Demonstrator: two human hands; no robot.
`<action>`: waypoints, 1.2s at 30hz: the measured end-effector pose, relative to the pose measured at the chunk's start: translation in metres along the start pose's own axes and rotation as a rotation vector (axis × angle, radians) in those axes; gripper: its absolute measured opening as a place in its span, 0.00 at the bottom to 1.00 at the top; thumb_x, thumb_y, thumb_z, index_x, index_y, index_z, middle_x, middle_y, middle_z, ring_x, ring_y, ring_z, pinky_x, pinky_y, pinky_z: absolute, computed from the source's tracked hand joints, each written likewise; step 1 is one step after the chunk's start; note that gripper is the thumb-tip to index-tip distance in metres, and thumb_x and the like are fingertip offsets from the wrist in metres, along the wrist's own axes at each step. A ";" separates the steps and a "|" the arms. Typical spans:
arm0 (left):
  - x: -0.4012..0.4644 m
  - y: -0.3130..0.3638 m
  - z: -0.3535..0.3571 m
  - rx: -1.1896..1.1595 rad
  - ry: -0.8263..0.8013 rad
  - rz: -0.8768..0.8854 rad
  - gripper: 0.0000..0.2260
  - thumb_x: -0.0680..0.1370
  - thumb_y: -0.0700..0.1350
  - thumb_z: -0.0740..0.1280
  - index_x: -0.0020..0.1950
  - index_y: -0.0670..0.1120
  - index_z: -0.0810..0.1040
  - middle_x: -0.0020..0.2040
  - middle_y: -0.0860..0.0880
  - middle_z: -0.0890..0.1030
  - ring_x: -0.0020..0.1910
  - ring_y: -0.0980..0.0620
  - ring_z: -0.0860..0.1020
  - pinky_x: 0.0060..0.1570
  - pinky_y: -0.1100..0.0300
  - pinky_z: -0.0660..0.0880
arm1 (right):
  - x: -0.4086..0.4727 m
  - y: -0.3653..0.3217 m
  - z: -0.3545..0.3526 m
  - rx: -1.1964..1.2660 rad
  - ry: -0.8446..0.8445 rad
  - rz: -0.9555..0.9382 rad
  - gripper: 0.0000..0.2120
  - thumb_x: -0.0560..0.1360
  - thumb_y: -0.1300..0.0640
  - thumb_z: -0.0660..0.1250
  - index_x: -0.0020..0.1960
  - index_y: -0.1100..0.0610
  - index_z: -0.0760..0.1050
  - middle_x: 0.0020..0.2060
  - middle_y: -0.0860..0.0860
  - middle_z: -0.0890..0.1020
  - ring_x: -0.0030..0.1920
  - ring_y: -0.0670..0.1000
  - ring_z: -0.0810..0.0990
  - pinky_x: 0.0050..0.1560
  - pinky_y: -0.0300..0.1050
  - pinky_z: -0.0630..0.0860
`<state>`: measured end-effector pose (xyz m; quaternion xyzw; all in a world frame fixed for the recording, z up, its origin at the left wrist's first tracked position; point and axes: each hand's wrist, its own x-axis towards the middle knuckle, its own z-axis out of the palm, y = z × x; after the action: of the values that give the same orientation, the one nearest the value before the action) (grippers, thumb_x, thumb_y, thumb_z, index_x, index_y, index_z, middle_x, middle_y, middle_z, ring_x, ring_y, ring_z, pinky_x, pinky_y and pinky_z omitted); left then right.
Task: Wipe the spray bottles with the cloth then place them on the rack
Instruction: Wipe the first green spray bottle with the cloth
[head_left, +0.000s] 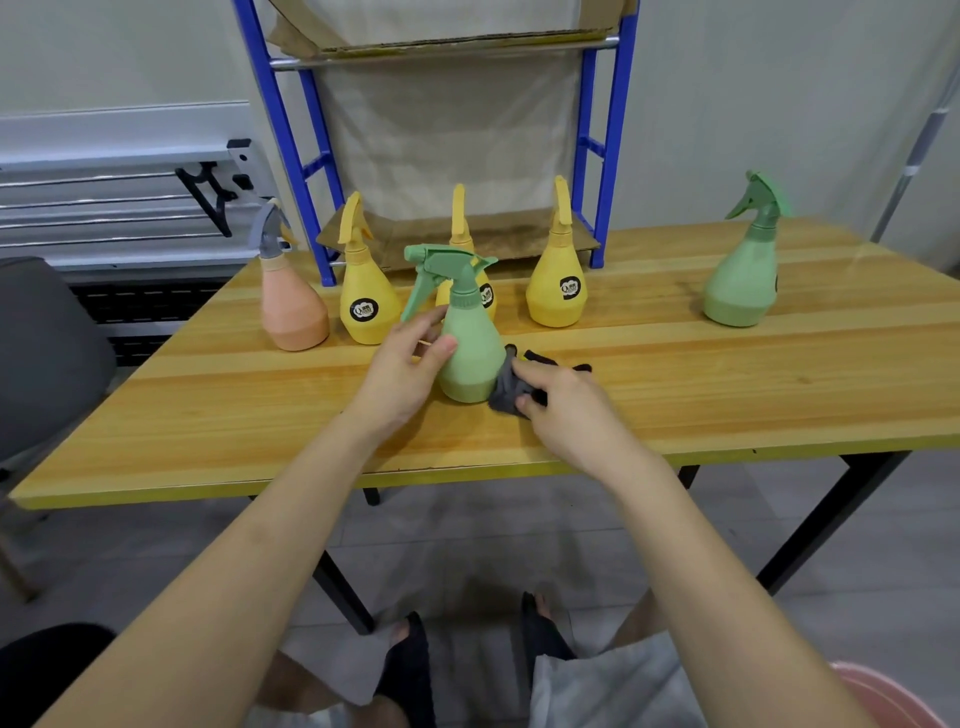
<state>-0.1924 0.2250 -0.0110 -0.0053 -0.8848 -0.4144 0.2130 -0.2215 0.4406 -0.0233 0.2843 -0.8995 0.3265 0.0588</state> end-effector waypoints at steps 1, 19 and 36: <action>-0.002 0.003 0.001 -0.041 0.008 -0.023 0.20 0.84 0.49 0.64 0.76 0.50 0.70 0.57 0.51 0.79 0.60 0.52 0.76 0.63 0.54 0.74 | -0.008 -0.004 0.000 0.007 0.008 -0.009 0.17 0.78 0.61 0.67 0.67 0.52 0.77 0.58 0.53 0.82 0.58 0.61 0.78 0.55 0.55 0.77; -0.010 0.014 0.004 -0.129 -0.093 -0.089 0.28 0.77 0.64 0.68 0.73 0.54 0.68 0.62 0.54 0.80 0.63 0.54 0.77 0.64 0.46 0.76 | 0.017 0.003 0.002 -0.069 -0.007 0.018 0.19 0.78 0.63 0.62 0.65 0.49 0.79 0.57 0.53 0.84 0.56 0.61 0.78 0.49 0.49 0.73; -0.012 0.010 -0.007 -0.060 -0.011 -0.075 0.20 0.82 0.53 0.66 0.73 0.54 0.68 0.61 0.53 0.79 0.57 0.61 0.78 0.58 0.59 0.78 | -0.025 -0.009 0.006 0.000 0.016 -0.041 0.23 0.79 0.62 0.67 0.73 0.51 0.73 0.66 0.51 0.80 0.66 0.59 0.77 0.60 0.53 0.76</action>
<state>-0.1775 0.2282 -0.0041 0.0190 -0.8727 -0.4484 0.1922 -0.1951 0.4428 -0.0301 0.3001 -0.8930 0.3275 0.0727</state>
